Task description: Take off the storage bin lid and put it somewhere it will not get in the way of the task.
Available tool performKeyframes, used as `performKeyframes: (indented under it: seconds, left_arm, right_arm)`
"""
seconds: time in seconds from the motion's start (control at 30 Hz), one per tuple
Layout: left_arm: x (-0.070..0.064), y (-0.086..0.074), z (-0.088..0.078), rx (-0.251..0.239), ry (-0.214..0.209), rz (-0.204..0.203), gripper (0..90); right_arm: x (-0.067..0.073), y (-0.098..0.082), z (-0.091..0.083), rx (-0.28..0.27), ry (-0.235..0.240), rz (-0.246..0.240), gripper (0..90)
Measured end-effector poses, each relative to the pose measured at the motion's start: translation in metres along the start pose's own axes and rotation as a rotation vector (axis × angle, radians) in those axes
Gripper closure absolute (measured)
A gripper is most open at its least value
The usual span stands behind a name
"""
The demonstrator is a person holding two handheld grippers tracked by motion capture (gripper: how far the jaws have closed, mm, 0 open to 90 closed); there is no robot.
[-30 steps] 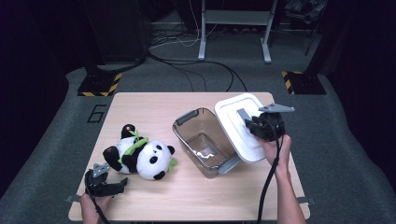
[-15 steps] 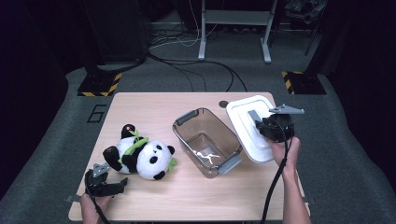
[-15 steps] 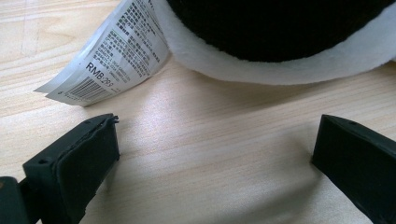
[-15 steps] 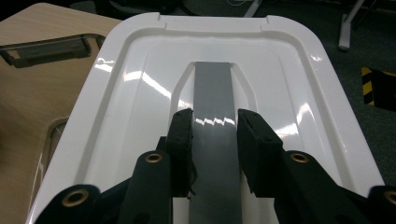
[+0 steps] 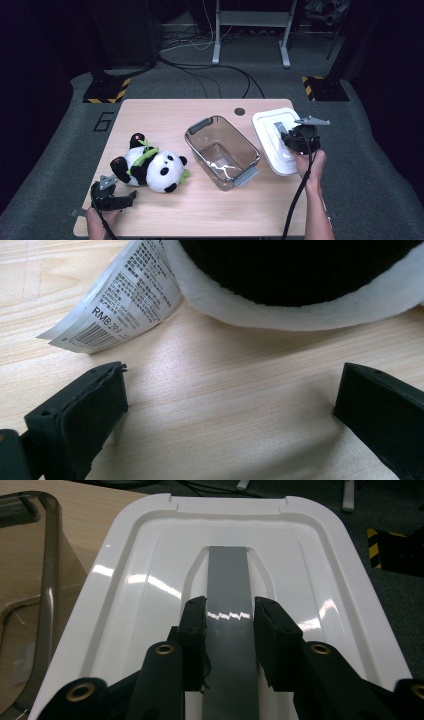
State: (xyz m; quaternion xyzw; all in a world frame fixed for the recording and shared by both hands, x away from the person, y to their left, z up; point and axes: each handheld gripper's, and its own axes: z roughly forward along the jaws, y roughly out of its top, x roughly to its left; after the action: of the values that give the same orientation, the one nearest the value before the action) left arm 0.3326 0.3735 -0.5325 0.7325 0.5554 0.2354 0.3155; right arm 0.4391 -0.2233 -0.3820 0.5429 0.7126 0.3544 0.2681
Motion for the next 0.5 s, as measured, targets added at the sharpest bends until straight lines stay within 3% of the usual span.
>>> performKeyframes:
  seconds: [0.5]
  left_arm:
    - [0.000, 0.000, 0.000, 0.000, 0.000, 0.000, 0.0]
  right_arm:
    - [-0.020, -0.024, 0.023, 0.040, -0.072, 0.083, 66.9]
